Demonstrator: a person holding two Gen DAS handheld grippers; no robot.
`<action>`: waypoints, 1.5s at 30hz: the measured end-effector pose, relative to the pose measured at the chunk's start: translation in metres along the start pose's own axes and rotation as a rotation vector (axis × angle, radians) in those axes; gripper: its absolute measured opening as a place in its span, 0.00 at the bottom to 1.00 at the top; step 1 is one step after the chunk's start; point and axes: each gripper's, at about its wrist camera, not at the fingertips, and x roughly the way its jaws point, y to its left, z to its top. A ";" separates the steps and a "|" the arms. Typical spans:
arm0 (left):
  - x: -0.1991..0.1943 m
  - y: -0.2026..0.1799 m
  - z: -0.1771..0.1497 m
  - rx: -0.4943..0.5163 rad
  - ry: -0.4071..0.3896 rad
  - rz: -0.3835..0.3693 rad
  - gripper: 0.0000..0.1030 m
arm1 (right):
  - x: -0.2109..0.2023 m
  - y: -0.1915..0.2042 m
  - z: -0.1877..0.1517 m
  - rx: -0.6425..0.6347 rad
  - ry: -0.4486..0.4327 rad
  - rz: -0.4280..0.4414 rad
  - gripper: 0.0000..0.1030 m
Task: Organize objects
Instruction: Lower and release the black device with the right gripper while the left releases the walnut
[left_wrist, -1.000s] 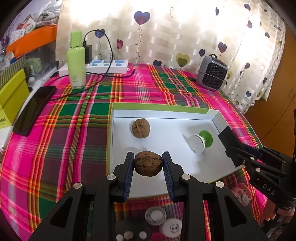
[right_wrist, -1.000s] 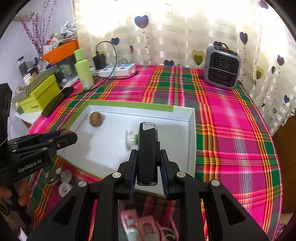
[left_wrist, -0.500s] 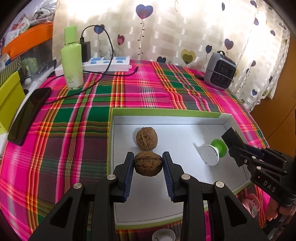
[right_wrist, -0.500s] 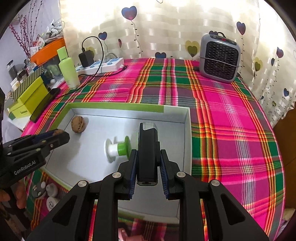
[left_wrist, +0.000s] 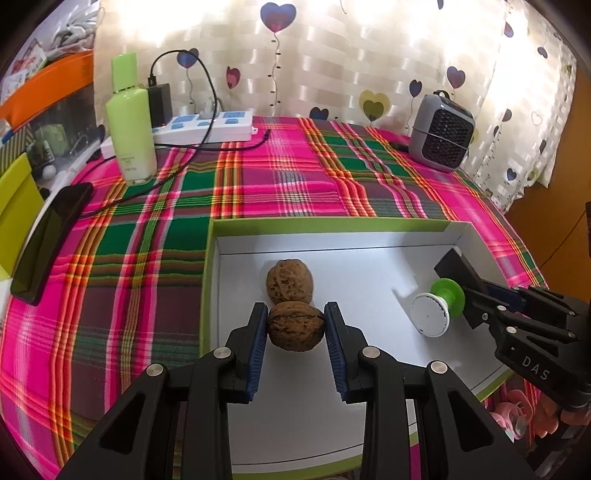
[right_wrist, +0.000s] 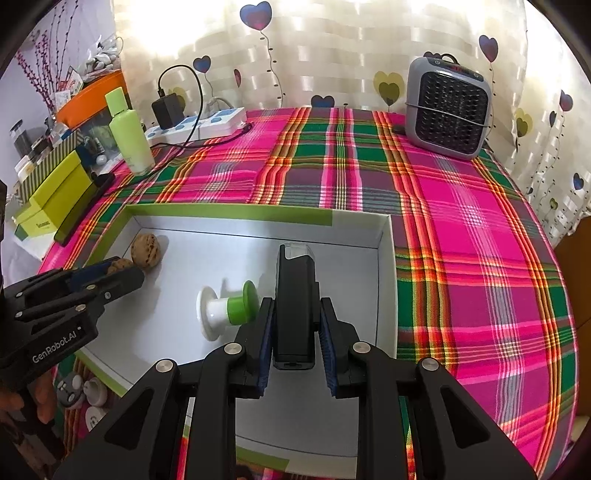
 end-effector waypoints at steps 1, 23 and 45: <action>0.001 -0.001 0.000 0.006 0.000 -0.005 0.28 | 0.000 0.000 0.000 0.000 0.000 -0.001 0.23; 0.005 -0.005 0.001 0.032 0.002 0.018 0.28 | 0.005 0.002 -0.002 -0.027 -0.001 -0.009 0.23; 0.003 -0.004 -0.001 0.030 0.005 0.019 0.37 | 0.003 0.003 -0.003 -0.024 -0.009 -0.035 0.33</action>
